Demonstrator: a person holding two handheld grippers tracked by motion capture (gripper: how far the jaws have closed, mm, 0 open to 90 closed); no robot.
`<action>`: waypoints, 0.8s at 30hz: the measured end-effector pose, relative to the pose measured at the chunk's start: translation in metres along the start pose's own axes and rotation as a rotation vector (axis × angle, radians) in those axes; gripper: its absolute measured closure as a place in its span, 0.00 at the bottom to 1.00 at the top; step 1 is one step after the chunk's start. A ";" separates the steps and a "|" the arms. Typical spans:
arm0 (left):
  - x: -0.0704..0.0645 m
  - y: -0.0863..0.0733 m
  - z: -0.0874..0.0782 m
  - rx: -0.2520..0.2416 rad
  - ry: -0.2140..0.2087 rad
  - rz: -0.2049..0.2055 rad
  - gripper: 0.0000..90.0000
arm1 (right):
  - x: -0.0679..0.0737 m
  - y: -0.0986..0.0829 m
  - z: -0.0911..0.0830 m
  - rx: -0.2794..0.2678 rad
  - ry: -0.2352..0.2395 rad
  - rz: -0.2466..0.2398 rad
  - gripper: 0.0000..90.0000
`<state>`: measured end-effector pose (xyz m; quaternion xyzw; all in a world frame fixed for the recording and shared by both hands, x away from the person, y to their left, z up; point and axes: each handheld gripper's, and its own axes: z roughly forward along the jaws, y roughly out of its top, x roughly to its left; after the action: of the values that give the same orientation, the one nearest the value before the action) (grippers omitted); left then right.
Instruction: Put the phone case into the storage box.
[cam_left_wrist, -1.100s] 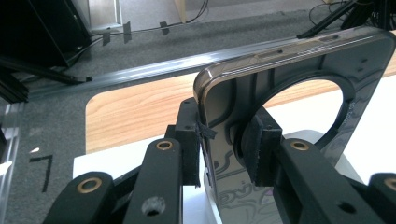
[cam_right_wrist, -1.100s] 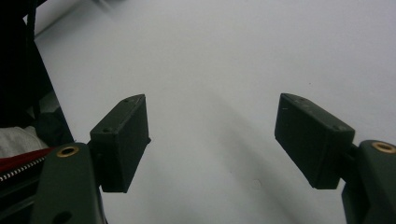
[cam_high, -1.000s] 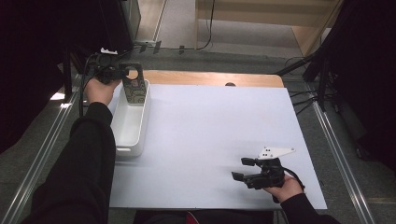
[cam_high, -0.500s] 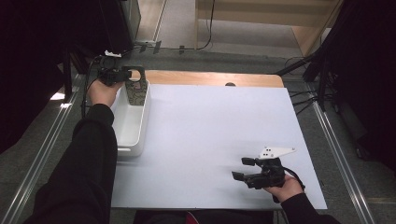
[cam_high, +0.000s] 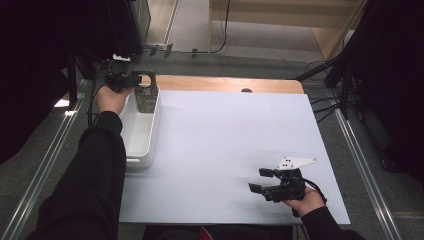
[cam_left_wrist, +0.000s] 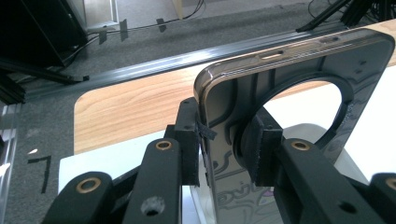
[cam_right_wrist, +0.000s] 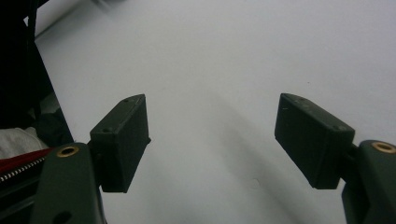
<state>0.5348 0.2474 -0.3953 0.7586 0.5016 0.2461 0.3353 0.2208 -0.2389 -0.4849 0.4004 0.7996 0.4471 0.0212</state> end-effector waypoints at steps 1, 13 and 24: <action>0.000 0.000 0.000 -0.001 0.000 -0.003 0.77 | 0.000 0.000 0.000 0.002 0.001 -0.001 0.28; 0.005 0.002 -0.004 -0.013 -0.021 -0.057 0.49 | 0.000 0.000 0.000 0.002 0.004 -0.002 0.28; 0.006 0.005 -0.015 0.004 -0.100 -0.105 0.40 | 0.000 0.001 0.000 0.000 0.002 -0.001 0.28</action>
<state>0.5293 0.2552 -0.3818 0.7433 0.5236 0.1891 0.3708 0.2211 -0.2387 -0.4844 0.3995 0.7997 0.4476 0.0208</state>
